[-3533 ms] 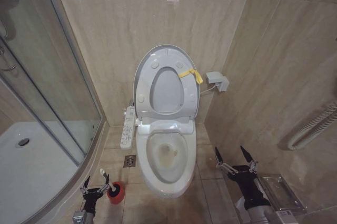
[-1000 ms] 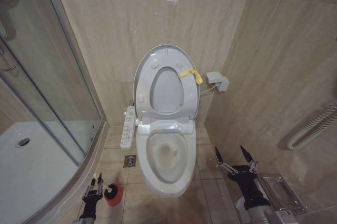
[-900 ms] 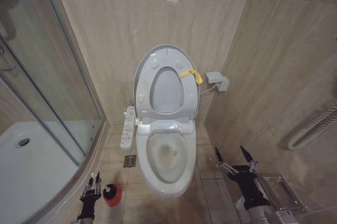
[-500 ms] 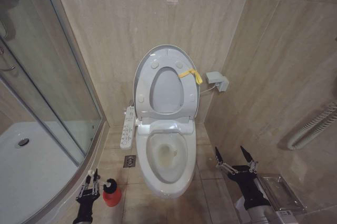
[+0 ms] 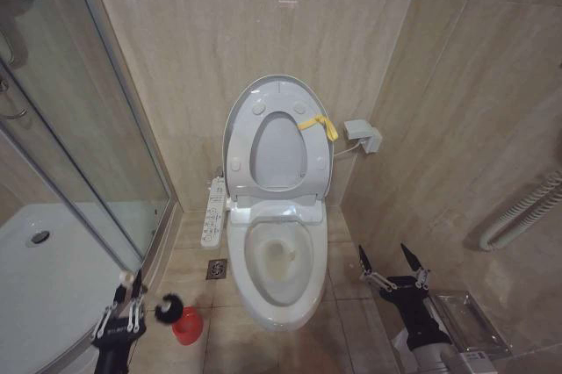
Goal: Open the toilet lid, clean the toilet bowl with a toilet brush, close the toilet lid, and flush.
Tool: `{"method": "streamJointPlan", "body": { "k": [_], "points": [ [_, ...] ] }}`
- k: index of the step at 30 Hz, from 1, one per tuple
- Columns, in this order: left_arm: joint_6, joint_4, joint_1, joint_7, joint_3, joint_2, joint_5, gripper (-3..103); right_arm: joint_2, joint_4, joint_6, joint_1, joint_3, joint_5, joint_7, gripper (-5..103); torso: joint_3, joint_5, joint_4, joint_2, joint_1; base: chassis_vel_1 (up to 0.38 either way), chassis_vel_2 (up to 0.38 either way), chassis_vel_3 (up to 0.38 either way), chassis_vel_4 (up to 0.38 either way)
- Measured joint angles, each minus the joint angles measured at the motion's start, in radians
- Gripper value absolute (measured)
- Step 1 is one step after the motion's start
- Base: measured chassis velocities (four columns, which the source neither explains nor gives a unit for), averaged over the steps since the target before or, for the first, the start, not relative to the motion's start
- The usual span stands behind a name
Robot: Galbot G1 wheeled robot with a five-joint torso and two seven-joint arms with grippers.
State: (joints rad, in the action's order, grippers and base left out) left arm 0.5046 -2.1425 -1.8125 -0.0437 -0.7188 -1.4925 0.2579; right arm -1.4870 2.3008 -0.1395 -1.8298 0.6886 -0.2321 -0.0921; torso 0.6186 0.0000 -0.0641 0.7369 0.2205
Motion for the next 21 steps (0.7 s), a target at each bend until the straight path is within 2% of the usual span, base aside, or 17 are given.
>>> {"method": "streamJointPlan", "body": {
  "k": [5,8,9,11,15,16,17,19,21],
  "points": [
    [-0.049,-0.104,0.017,-0.013,0.022,0.009,0.025,22,0.000,0.000,0.000,0.000,0.000,0.000,0.000,100,0.000,0.0000,-0.0001,0.000,0.000,0.000,0.000,0.000,0.000],
    [-0.095,-0.190,0.017,-0.036,0.041,0.032,0.070,22,0.000,0.000,0.000,0.000,0.000,0.000,0.000,100,0.000,0.0000,0.0003,0.000,0.000,0.000,0.000,0.000,0.000],
    [-0.095,-0.190,0.017,-0.036,0.041,0.032,0.070,22,0.000,0.000,0.000,0.000,0.000,0.000,0.000,100,0.000,0.0000,0.0003,0.000,0.000,0.000,0.000,0.000,0.000],
    [-0.138,-0.220,0.030,-0.060,0.050,0.056,0.121,22,0.000,0.000,0.000,0.000,0.000,0.000,0.000,100,0.000,0.0000,0.0002,0.000,0.000,0.000,0.000,0.000,0.000],
    [-0.163,-0.197,0.072,-0.105,0.051,0.099,0.179,22,0.000,0.000,0.000,0.000,0.000,0.000,0.000,100,0.000,0.0000,0.0002,0.000,0.000,0.000,0.000,0.000,0.000],
    [-0.160,-0.168,0.090,-0.139,0.048,0.123,0.197,22,0.000,0.000,0.000,0.000,0.000,0.000,0.000,100,0.000,-0.0001,0.0001,0.000,0.000,0.000,0.000,0.000,0.000],
    [-0.160,-0.168,0.090,-0.139,0.048,0.123,0.197,22,0.000,0.000,0.000,0.000,0.000,0.000,0.000,100,0.000,-0.0001,0.0001,0.000,0.000,0.000,0.000,0.000,0.000],
    [-0.149,-0.118,0.116,-0.189,0.048,0.167,0.224,22,0.000,0.000,0.000,0.000,0.000,0.000,0.000,100,0.000,-0.0003,0.0002,0.000,0.000,0.000,0.000,0.000,0.000],
    [-0.146,-0.099,0.129,-0.202,0.050,0.181,0.235,22,0.000,0.000,0.000,0.000,0.000,0.000,0.000,100,0.000,-0.0001,0.0002,0.000,0.000,0.000,0.000,0.000,0.000]
  ]
}}
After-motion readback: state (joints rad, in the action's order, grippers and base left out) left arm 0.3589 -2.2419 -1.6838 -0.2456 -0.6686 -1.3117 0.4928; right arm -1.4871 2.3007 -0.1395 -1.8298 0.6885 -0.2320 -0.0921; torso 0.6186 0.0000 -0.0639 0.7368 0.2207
